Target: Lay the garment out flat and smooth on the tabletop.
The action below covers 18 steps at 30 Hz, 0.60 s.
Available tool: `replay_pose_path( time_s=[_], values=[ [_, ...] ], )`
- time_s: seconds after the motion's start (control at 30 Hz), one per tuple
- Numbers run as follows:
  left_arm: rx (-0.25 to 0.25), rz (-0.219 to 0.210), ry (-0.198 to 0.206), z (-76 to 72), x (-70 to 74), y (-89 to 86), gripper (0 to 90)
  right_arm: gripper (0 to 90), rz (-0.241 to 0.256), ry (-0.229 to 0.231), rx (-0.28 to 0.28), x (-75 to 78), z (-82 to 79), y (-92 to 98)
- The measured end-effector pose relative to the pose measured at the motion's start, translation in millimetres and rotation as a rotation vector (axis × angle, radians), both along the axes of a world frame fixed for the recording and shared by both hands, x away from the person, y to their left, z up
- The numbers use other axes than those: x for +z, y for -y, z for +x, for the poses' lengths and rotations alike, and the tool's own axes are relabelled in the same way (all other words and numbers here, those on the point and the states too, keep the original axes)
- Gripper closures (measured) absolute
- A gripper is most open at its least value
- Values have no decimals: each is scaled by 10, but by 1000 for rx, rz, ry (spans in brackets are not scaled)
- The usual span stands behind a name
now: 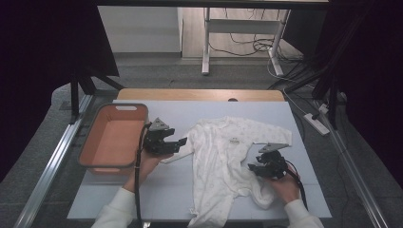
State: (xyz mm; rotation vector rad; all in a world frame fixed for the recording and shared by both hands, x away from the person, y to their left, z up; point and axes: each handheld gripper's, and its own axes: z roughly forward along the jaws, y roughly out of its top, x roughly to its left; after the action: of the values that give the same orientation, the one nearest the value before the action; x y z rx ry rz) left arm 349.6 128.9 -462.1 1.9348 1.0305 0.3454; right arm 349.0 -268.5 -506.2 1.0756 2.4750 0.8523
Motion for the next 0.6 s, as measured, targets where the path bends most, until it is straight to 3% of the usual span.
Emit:
replay_pose_path(
  time_s=[0.37,0.6],
  values=[
    [-26,1,-3,11,1,99,341,808,-25,13,58,-65,-20,-67],
    [-39,-2,4,37,17,126,340,895,-69,45,51,-57,-80,-30]
  ],
)
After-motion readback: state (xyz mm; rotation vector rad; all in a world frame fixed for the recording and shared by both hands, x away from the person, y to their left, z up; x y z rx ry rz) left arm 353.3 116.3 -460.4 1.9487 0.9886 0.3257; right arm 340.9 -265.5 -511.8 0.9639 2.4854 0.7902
